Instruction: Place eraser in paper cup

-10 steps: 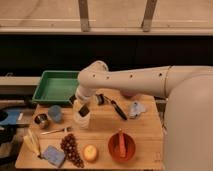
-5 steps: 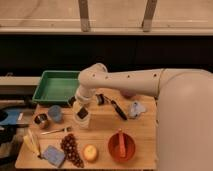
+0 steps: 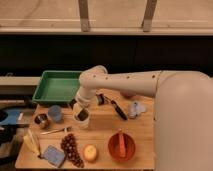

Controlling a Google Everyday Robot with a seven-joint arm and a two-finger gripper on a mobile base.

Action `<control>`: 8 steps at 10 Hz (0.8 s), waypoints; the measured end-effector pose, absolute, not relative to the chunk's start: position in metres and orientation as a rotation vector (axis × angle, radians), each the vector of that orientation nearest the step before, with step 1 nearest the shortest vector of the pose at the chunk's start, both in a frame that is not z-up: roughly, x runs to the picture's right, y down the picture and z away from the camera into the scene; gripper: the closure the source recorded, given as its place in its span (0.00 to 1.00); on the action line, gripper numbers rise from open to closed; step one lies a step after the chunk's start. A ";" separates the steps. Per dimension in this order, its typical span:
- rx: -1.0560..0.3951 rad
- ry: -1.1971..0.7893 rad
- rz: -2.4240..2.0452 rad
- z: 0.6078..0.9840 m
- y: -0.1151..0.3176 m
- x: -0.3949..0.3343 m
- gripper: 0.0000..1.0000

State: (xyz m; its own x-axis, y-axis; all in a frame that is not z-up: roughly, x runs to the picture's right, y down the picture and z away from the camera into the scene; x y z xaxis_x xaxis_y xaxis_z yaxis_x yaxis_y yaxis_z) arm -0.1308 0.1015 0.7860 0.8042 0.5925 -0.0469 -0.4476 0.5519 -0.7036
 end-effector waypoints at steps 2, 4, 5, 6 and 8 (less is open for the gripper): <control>-0.777 -0.205 0.628 0.787 0.103 -0.128 0.33; -0.784 -0.200 0.649 0.789 0.106 -0.117 0.33; -0.782 -0.204 0.656 0.788 0.105 -0.115 0.33; -0.780 -0.209 0.664 0.788 0.105 -0.112 0.33; -0.772 -0.217 0.677 0.786 0.103 -0.108 0.33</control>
State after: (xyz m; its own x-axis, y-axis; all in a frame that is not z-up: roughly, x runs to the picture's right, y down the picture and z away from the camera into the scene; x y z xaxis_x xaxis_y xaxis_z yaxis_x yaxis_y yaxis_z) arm -0.1079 0.1033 0.7855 0.7698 0.6356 -0.0589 -0.4827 0.5194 -0.7052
